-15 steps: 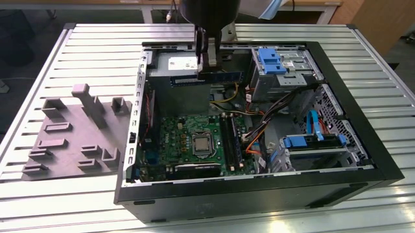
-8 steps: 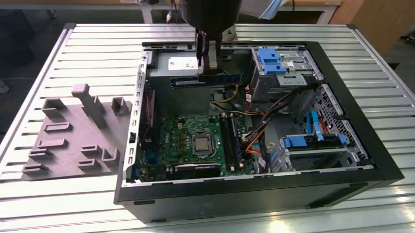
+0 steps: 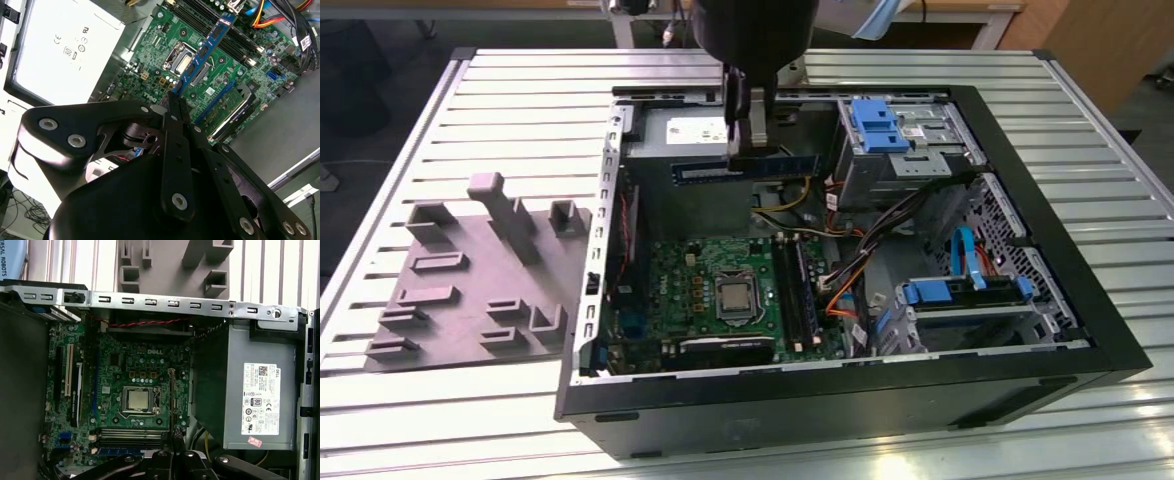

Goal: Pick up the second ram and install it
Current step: 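Pick up the second ram and move it above second insertion slot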

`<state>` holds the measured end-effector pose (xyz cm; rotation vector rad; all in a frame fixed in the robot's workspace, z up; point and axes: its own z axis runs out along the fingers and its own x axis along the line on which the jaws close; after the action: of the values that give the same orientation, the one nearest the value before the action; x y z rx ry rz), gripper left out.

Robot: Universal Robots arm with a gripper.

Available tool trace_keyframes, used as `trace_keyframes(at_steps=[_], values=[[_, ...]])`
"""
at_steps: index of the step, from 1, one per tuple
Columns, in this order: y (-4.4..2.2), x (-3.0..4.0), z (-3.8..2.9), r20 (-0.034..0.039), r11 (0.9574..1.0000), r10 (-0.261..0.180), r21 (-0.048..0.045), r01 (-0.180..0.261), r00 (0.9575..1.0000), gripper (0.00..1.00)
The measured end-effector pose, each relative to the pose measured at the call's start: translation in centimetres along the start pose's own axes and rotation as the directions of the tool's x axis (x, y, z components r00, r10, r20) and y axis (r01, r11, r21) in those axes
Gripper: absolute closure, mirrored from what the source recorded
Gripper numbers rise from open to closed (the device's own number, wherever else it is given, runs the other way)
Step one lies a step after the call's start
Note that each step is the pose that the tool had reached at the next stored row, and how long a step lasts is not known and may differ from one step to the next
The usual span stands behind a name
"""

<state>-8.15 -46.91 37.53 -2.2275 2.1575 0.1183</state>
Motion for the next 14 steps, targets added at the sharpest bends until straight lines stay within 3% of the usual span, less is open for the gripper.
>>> trace_keyframes(at_steps=[14], values=[[-0.04,0.09,0.59,-0.0002,1.0000,0.000,-0.0006,0.000,1.0000,0.88]])
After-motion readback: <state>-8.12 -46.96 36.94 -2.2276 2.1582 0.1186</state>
